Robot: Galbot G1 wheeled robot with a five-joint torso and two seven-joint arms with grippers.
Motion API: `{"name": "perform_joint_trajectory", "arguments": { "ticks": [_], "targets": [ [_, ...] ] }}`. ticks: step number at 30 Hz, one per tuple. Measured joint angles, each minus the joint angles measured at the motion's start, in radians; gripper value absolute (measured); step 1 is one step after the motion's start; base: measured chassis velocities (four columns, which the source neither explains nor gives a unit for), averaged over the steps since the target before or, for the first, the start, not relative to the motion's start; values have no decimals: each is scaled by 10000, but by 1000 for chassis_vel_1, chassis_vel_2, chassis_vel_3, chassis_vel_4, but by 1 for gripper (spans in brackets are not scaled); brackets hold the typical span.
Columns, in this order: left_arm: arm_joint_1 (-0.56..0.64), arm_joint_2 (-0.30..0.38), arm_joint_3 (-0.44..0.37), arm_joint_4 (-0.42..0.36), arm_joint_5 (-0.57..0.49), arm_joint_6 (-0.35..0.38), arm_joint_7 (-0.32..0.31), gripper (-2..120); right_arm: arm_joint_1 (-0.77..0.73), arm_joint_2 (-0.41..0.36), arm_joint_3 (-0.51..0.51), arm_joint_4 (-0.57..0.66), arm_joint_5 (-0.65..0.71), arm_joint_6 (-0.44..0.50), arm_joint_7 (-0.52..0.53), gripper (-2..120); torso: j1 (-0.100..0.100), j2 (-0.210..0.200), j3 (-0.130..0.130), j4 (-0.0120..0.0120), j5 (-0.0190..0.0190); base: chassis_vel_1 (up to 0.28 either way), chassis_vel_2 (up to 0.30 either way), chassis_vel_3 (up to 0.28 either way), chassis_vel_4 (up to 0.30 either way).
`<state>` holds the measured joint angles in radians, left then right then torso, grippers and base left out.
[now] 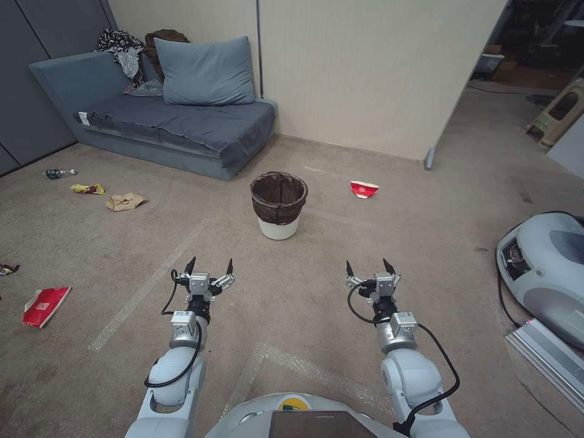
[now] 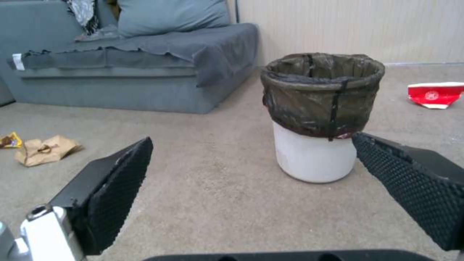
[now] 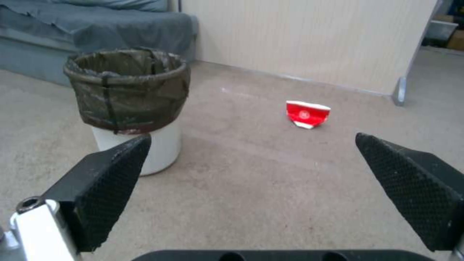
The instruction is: Pick up the trash bin, then pick up the garbage from the floor and place it into the trash bin.
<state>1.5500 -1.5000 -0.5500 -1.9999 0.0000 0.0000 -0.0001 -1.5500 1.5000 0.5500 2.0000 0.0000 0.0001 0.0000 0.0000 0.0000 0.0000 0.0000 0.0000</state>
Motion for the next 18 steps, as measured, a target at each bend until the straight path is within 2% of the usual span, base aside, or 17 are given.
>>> {"name": "perform_joint_trajectory", "arguments": {
  "ticks": [18],
  "targets": [
    [0,0,0,0,0,0,0,100,0,0,0,0,0,0,0,100,0,0,0,0,0,0,0,0,0]
  ]
}}
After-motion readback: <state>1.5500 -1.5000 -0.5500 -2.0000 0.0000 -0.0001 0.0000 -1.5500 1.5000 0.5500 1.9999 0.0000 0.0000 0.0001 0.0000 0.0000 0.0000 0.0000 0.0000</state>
